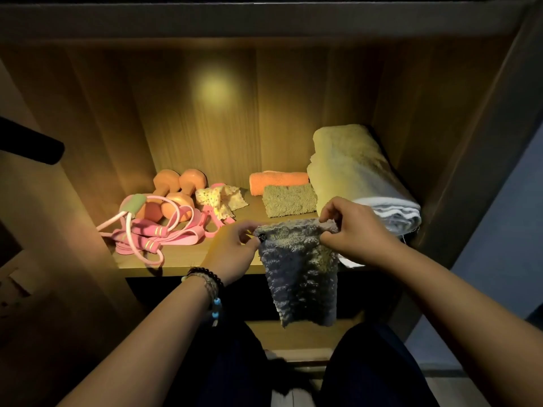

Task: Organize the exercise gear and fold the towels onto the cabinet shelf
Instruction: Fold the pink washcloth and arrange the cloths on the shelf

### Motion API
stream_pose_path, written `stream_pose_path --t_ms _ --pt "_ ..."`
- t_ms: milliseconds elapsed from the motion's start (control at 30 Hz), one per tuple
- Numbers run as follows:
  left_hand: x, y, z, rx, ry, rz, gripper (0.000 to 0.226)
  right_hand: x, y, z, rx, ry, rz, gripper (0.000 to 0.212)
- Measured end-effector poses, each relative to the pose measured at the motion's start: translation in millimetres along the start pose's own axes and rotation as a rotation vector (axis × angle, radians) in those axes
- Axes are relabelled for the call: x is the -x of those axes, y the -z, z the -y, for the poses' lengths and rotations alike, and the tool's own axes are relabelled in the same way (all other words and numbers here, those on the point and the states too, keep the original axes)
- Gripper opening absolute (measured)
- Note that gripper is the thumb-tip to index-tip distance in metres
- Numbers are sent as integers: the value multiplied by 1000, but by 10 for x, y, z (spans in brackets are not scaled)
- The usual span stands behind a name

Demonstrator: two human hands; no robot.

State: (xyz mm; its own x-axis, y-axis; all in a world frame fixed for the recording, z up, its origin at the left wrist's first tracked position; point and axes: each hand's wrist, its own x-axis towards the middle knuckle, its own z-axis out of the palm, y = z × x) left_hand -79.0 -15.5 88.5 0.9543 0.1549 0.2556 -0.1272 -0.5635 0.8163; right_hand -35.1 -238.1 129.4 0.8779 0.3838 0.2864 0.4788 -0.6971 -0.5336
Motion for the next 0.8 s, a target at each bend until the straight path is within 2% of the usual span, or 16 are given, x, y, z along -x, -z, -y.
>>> stream_pose_path --t_ms 67,167,300,367,433,533,667,800 --pt "-73 67 -34 3 59 -14 30 -172 0 74 39 11 62 24" --pt "-241 222 -52 79 176 -27 25 -460 -5 182 113 -47 135 16" --pt "-495 378 -118 322 282 22 18 -777 6 341 -66 -128 110 25" --pt "-652 460 -169 285 251 -28 18 -944 27 475 -25 -143 76 16" --pt "-801 573 -280 128 167 -120 15 -1104 84 621 -14 -151 23 11" --pt "-935 763 -531 45 35 -242 26 -1279 226 804 -127 -115 -70 17" --pt "-967 922 -626 130 -38 -300 25 -1238 319 889 -222 5 -164 9" --pt "-864 939 -503 324 -16 -254 11 -1082 320 834 -167 36 -96 12"
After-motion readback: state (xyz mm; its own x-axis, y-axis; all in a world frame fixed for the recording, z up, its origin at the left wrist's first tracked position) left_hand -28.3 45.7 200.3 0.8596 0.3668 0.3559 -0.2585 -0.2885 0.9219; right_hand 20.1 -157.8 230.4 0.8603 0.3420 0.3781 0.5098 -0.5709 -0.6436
